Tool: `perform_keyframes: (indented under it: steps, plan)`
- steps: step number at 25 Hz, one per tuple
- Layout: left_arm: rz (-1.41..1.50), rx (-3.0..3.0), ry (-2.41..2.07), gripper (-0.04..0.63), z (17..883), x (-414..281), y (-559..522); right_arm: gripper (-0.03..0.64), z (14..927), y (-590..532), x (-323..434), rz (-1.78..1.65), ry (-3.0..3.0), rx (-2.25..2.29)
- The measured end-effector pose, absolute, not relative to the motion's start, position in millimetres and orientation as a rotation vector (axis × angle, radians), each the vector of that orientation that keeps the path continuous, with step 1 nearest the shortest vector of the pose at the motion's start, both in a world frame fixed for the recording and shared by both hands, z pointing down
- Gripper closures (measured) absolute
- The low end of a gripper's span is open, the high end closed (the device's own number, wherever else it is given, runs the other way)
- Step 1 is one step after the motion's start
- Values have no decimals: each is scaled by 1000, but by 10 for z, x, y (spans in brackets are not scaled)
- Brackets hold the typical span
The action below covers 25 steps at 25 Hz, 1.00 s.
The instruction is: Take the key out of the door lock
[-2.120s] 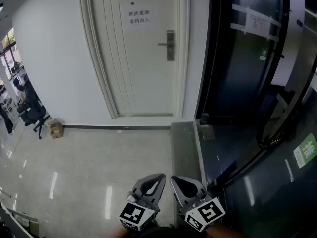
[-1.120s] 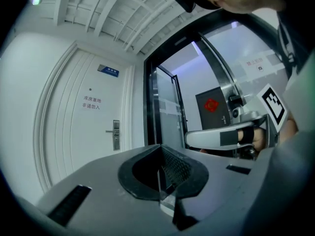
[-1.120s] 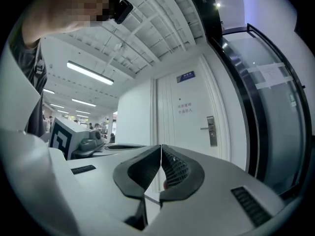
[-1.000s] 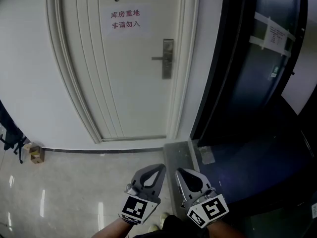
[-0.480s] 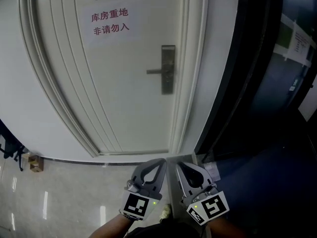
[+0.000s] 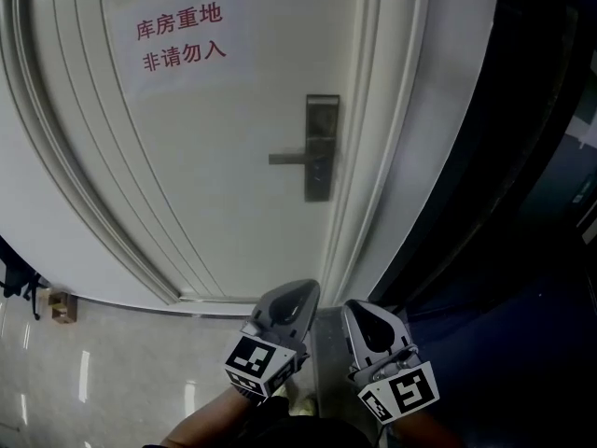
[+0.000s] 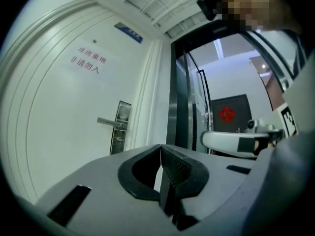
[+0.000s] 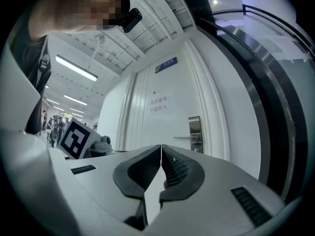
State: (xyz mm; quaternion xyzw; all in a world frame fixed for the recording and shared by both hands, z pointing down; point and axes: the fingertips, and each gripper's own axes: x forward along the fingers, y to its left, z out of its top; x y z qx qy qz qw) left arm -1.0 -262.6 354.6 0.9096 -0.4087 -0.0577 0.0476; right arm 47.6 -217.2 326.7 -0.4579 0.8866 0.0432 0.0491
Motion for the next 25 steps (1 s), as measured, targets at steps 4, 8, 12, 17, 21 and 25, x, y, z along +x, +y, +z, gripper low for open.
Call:
perform_keyframes:
  steps: [4, 8, 12, 17, 21, 25]
  plan:
    - [-241, 2725, -1207, 589, 3565, -12, -3200, 603, 3312, -2638, 490, 149, 2694, -1444]
    - [-209, 2762, -1210, 589, 3621, 47, -3636, 603, 3342, -3090, 438, 154, 2691, -1479]
    - [-224, 2671, -1127, 589, 3773, 71, -4153, 602, 3340, -3501, 382, 147, 2674, -1483]
    - [-430, 2255, -833, 588, 4000, 84, -4798, 601, 3337, -3807, 364, 131, 2659, -1500]
    - [-543, 2048, -684, 576, 4063, 158, -5029, 601, 3359, -3961, 412, 96, 2646, -1530]
    - [-665, 1853, -596, 479, 4046, 153, -5200, 601, 3313, -4080, 443, 88, 2630, -1536]
